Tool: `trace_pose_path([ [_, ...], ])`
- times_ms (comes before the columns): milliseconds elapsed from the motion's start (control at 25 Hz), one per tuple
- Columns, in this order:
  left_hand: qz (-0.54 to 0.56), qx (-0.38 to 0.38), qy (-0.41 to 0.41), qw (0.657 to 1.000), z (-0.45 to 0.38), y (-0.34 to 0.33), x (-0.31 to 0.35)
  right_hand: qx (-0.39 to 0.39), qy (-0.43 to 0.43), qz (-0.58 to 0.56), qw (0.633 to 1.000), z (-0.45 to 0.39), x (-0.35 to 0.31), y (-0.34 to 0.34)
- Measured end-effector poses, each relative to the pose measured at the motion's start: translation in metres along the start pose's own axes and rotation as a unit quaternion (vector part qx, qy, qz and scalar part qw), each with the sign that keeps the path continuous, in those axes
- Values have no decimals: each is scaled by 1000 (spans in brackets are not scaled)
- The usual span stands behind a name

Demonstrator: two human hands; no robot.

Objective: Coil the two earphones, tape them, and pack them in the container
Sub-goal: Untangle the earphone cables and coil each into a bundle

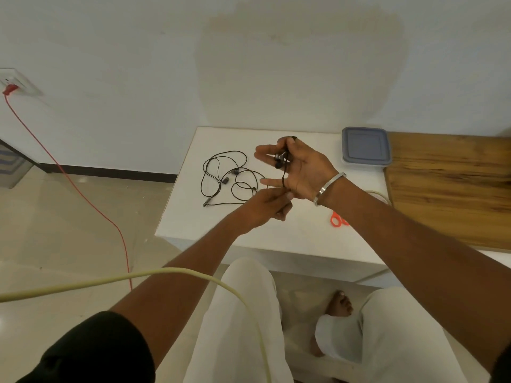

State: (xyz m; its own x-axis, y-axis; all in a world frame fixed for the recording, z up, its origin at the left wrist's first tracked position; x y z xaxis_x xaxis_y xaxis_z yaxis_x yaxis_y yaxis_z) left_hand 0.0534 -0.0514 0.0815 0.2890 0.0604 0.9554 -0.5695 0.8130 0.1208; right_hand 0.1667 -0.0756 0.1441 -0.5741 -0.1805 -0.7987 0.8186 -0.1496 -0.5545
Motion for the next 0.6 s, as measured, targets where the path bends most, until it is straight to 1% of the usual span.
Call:
trace_pose_path([
  [40,-19,-13,-4,1000,1,-3,2,35,17,33,999,-1,0,2],
  [120,-41,-23,-5,999,1,-5,6,85,43,135,986,-3,0,7],
  [240,-95,-19,-1,995,-1,0,7,124,83,296,944,-4,-1,15],
  [320,-129,-11,-6,992,0,7,10,108,112,405,901,-4,-1,18],
  [440,-189,-3,-24,982,1,21,15,71,126,552,821,-5,3,28],
  [600,-217,31,-25,975,2,42,20,52,99,653,749,-5,10,42],
])
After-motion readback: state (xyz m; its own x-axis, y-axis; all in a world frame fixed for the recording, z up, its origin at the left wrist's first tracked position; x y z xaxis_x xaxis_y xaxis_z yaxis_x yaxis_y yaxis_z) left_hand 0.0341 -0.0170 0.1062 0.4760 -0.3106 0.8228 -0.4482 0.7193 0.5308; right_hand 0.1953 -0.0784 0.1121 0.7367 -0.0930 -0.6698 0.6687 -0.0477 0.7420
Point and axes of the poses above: each hand's wrist, its own z-axis away from the middle knuckle, its own y-axis out of the back of the hand, x = y × z, the point moved 3 cm from there along -z, towards the middle knuckle, and after that the axes turned 6 degrees about x, right-handed, at the moved point
